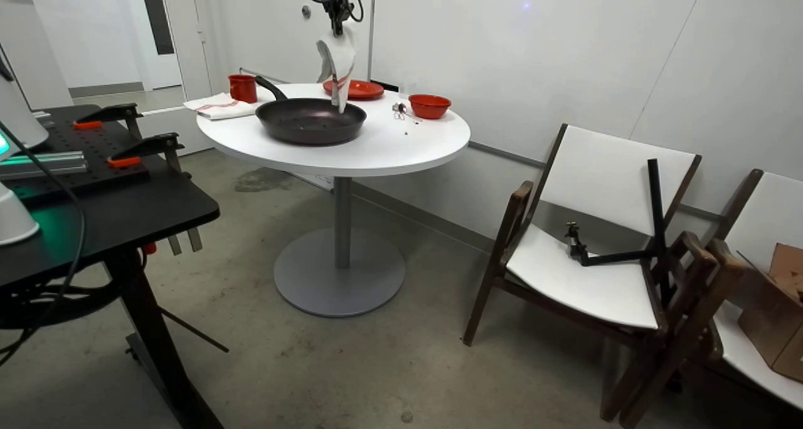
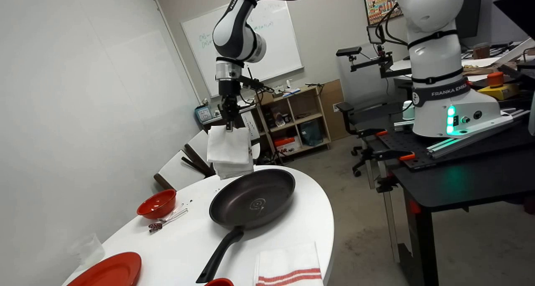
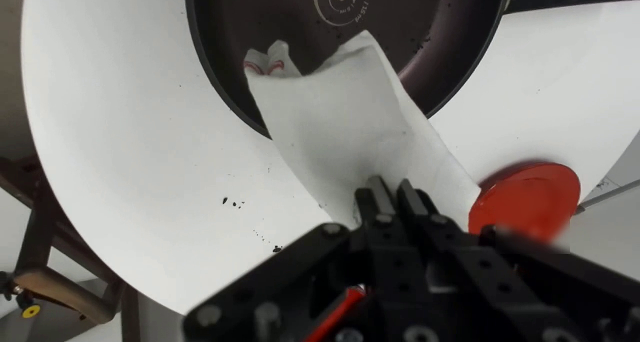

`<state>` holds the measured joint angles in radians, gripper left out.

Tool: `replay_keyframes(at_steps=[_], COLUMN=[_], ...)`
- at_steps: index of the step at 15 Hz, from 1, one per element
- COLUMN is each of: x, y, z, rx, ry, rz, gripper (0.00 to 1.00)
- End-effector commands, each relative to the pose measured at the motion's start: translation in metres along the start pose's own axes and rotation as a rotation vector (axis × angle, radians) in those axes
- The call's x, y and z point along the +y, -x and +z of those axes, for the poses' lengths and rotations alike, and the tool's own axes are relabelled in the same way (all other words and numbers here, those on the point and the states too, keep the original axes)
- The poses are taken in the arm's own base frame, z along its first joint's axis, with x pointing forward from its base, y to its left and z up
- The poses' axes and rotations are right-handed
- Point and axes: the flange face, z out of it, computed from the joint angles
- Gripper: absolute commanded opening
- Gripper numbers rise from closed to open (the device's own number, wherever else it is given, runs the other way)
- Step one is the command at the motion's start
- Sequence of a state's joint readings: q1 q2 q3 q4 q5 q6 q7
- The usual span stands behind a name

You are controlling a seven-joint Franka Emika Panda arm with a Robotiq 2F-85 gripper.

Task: Use the right white towel to wipe the pan

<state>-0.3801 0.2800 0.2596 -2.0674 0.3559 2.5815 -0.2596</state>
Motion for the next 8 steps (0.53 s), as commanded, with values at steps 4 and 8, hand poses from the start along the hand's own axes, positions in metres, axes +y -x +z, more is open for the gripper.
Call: replay_keyframes(at_steps=[4, 8], x=[0.029, 0.042], y=[-0.041, -0.055], z=[0.011, 0.03], rx=[-0.062, -0.086], ry=[-0.082, -0.131], rz=[0.105, 0.138], gripper=[0.02, 0.02])
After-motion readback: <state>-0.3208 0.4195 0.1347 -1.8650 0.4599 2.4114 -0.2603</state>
